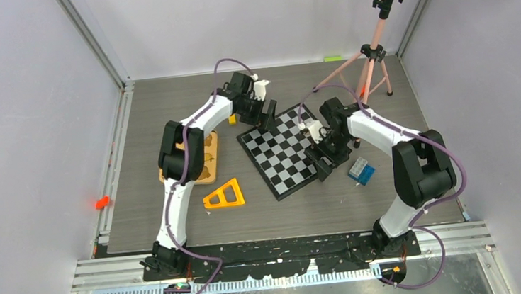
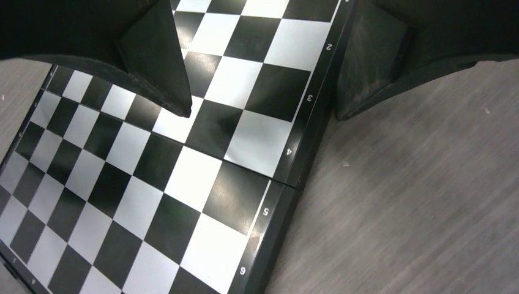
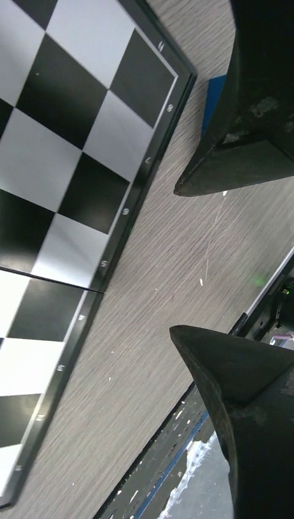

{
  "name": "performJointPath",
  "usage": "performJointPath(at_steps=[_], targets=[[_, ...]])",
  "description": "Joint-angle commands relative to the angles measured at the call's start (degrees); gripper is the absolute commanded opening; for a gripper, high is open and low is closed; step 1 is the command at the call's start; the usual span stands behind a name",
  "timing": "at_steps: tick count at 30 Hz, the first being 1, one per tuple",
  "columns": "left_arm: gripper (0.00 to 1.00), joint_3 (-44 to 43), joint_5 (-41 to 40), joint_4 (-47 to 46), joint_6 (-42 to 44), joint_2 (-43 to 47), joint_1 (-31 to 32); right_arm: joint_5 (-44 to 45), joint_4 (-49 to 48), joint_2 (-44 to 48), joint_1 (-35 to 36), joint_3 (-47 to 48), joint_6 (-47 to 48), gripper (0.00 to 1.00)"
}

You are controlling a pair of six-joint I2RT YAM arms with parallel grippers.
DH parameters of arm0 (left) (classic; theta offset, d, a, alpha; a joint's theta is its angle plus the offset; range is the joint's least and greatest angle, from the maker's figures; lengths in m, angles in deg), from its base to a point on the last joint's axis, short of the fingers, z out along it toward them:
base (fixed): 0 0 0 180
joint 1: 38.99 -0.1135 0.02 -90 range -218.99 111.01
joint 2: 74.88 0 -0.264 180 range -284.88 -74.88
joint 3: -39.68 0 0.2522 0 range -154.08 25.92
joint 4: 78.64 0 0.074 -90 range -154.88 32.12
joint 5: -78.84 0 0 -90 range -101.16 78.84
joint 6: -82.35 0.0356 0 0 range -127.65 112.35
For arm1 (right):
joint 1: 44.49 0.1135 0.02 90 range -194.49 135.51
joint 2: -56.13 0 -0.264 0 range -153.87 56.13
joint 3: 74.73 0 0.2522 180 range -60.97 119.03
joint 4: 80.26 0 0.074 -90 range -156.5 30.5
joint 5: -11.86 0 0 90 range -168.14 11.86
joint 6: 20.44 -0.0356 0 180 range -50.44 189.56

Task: Set up the chess pieces on the board
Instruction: Adjust the chessboard at the center of the board.

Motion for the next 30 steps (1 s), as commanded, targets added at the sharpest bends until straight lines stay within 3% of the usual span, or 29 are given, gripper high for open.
performJointPath(at_steps=[1, 15, 30], targets=[[0.89, 10.96, 2.26, -1.30, -2.08, 7.39, 0.09, -0.36, -4.07, -2.26, 0.59, -0.93, 0.36, 0.83], [0.88, 34.86, 3.88, -2.59, -0.38, 23.06, 0.17, 2.29, -8.80, -8.11, 1.09, -3.56, -1.31, 0.80], [0.88, 42.92, 9.88, 1.22, 5.27, 28.61, 5.25, 3.03, -6.21, -16.85, 0.12, 11.20, -2.96, 0.83]])
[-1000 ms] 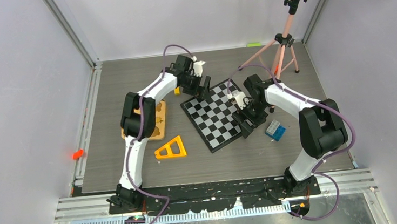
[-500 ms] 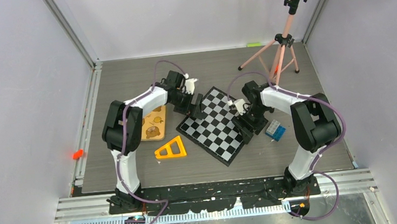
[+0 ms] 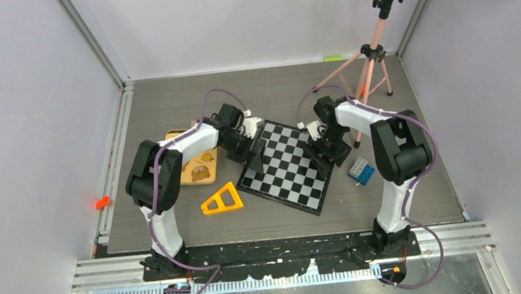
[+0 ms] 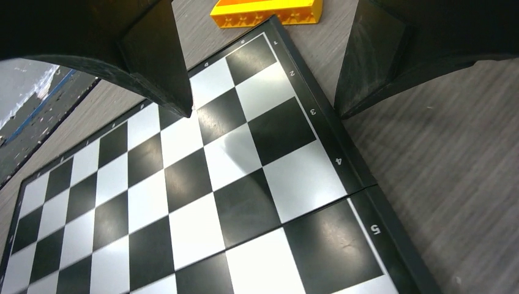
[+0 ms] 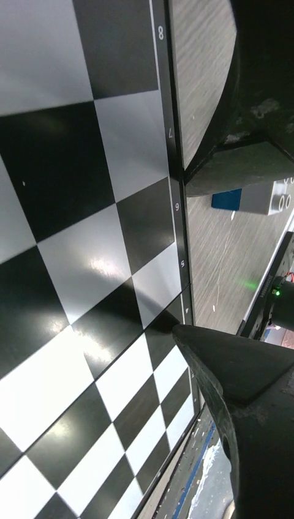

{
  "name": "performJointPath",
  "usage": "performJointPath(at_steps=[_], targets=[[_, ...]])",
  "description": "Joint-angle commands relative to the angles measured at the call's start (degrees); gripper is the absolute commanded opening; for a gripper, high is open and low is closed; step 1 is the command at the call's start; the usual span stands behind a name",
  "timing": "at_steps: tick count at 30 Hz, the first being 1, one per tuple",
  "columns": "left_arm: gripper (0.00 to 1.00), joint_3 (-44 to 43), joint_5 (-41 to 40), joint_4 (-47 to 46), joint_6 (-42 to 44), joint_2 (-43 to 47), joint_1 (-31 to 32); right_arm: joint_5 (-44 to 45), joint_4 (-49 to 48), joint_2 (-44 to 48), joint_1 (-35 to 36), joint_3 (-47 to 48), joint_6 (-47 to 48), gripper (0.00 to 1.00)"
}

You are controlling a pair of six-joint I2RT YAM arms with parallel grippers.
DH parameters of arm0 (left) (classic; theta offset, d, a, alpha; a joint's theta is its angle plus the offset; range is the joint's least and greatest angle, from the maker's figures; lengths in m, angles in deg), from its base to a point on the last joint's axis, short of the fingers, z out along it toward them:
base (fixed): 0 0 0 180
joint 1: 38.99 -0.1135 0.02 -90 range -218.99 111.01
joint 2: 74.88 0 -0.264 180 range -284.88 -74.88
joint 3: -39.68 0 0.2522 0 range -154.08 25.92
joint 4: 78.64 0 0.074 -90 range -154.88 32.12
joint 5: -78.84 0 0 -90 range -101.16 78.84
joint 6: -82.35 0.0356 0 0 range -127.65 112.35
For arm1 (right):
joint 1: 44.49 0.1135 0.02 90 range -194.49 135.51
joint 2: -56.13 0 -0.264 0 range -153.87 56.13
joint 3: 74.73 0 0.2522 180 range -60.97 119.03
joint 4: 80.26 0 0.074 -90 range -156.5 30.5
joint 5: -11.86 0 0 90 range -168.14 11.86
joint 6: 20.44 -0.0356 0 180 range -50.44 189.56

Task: Set up the chess pieces on the board
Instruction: Adjust the chessboard at the center of the board.

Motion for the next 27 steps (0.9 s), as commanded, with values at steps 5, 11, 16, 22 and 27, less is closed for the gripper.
performJointPath(at_steps=[5, 11, 16, 22, 27], targets=[[0.88, 4.02, 7.55, 6.70, 4.15, 3.68, 5.57, -5.52, -7.15, -5.29, 0.39, 8.23, 0.42, 0.83], [0.88, 6.23, 11.15, 9.68, 7.58, 5.03, 8.61, -8.10, -6.47, -6.25, 0.43, 8.45, 1.05, 0.83], [0.87, 7.16, 13.00, 11.37, 8.74, 5.29, 9.02, -10.08, -5.34, -6.01, 0.49, 8.17, 1.16, 0.83], [0.88, 7.79, 11.07, 12.20, 9.19, 8.04, 8.99, -10.99, -5.38, -3.50, 1.18, 5.03, 0.36, 0.83], [0.89, 7.03, 6.10, 13.33, 10.08, 10.96, 8.68, -12.53, -4.87, -1.70, 1.53, 4.87, -1.28, 0.83]])
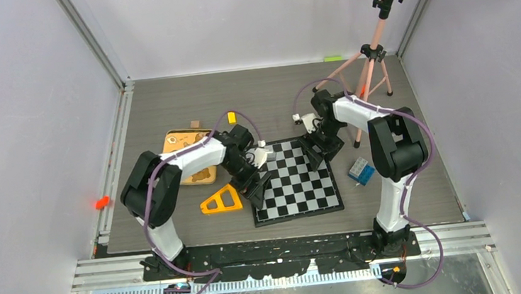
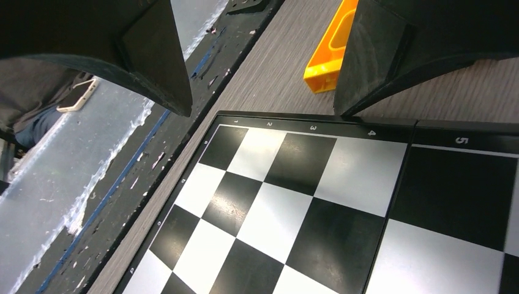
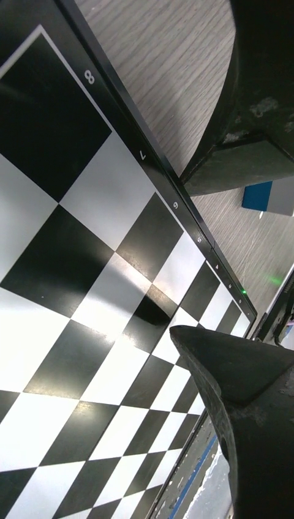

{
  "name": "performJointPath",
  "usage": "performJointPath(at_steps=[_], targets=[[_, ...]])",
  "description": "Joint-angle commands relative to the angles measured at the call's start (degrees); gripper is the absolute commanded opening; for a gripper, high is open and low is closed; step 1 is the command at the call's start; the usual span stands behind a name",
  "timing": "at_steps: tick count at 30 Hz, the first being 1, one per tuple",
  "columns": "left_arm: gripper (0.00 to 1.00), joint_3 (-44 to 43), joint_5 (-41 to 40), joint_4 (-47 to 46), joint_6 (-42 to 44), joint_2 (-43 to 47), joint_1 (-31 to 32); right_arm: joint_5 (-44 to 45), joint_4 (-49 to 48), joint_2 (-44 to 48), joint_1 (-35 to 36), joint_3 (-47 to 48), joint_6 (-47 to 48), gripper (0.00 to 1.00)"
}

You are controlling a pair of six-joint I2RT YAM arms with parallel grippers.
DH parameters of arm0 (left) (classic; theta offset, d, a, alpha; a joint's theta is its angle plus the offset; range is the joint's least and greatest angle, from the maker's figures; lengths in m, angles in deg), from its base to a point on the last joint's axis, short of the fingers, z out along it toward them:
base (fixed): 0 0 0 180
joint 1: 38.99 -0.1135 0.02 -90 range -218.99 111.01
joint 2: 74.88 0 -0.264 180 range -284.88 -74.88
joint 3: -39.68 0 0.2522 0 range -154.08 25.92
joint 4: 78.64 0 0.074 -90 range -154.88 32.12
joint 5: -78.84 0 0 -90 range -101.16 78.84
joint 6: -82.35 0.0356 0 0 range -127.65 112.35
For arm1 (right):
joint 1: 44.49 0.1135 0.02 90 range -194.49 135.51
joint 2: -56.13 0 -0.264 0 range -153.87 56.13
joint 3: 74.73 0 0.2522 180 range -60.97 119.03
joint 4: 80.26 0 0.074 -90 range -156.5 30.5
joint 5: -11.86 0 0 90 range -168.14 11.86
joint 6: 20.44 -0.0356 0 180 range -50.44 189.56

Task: Set up the chess pieces on the board
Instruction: Adjust the chessboard at the center of the board.

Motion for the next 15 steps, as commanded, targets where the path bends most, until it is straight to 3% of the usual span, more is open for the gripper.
performJointPath(at_steps=[1, 11, 15], targets=[[0.89, -1.01, -2.20, -1.03, 2.27, 5.65, -0.04, -8.75, -3.23, 2.20, 2.00, -0.89, -1.47, 0.83], [0.93, -4.73, -8.88, 1.84, 4.20, 11.36, -4.06, -7.71, -1.28, 7.63, 2.08, -2.89, -2.62, 0.83], [0.95, -6.50, -17.74, 4.06, 6.92, 16.31, -6.41, -3.40, -2.00, 12.41, 2.09, -3.04, -2.98, 0.84]])
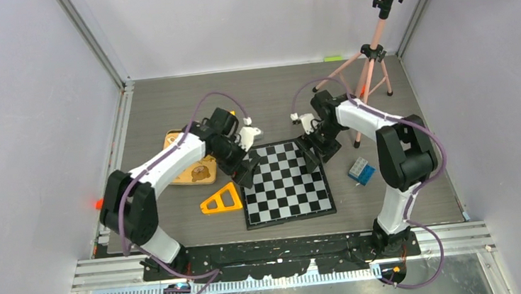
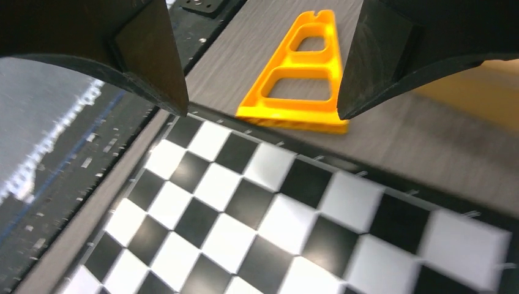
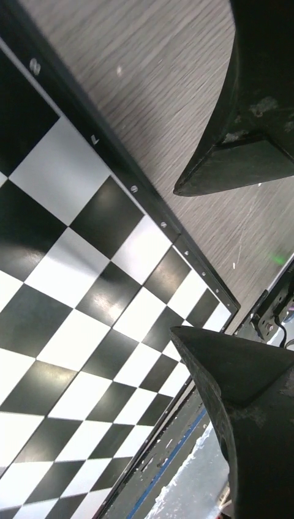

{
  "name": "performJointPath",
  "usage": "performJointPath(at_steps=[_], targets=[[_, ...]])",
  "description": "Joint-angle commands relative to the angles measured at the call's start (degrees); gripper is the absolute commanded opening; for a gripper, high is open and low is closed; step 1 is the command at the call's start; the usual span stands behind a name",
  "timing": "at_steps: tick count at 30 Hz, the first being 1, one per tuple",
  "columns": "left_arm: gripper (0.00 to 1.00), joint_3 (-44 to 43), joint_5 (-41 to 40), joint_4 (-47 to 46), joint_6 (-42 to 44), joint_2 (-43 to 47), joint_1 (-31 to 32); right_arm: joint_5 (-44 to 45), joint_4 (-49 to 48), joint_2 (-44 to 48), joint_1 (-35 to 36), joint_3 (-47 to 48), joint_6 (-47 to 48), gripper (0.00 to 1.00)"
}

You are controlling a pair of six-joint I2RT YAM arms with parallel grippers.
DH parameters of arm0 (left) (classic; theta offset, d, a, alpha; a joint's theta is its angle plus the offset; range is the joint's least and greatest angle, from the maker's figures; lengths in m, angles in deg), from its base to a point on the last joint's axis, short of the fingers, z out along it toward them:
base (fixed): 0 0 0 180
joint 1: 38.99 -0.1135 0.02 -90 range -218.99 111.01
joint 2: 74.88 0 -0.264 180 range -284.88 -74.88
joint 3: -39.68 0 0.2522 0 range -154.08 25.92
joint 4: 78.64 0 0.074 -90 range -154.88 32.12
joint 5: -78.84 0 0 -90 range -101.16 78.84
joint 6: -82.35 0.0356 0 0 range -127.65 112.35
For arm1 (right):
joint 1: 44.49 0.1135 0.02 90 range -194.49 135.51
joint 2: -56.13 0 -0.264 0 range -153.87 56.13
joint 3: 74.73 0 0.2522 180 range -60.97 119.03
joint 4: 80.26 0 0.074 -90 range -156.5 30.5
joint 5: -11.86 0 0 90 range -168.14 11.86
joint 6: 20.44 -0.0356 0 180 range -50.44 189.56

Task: Set up the chess pieces on the board
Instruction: Adjust the chessboard at the center of the board.

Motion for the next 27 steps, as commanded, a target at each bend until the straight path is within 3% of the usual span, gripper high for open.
performJointPath(at_steps=[1, 7, 9, 12, 17, 23, 27], targets=[[0.96, -3.12, -12.45, 2.86, 5.35, 8.37, -2.34, 2.62, -0.93, 8.35, 0.31, 0.75, -0.86, 0.85], [1.00, 5.86, -39.29, -2.25, 15.14, 21.26, -2.58, 1.99, -1.84, 11.18, 0.36, 1.60, -1.10, 0.85], [1.00, 6.13, -41.89, -1.67, 13.52, 22.71, -4.92, 1.53, -2.62, 10.81, 0.36, 1.41, -1.31, 0.85], [1.00, 3.22, -31.98, 1.23, 8.44, 22.80, -14.18, -0.32, -4.22, 10.13, 0.65, 2.93, -1.76, 0.85], [1.00, -1.35, -22.20, 4.04, 2.73, 20.35, -27.62, -7.03, -8.57, 6.82, 4.25, 8.64, -7.50, 0.85], [1.00, -4.59, -14.67, 5.13, -1.67, 14.16, -40.10, -13.08, -22.91, -0.45, 10.17, 16.33, -24.54, 0.85], [1.00, -6.98, -7.79, 3.76, -4.63, 7.75, -44.38, -14.04, -33.29, -5.49, 14.00, 18.95, -34.50, 0.85]])
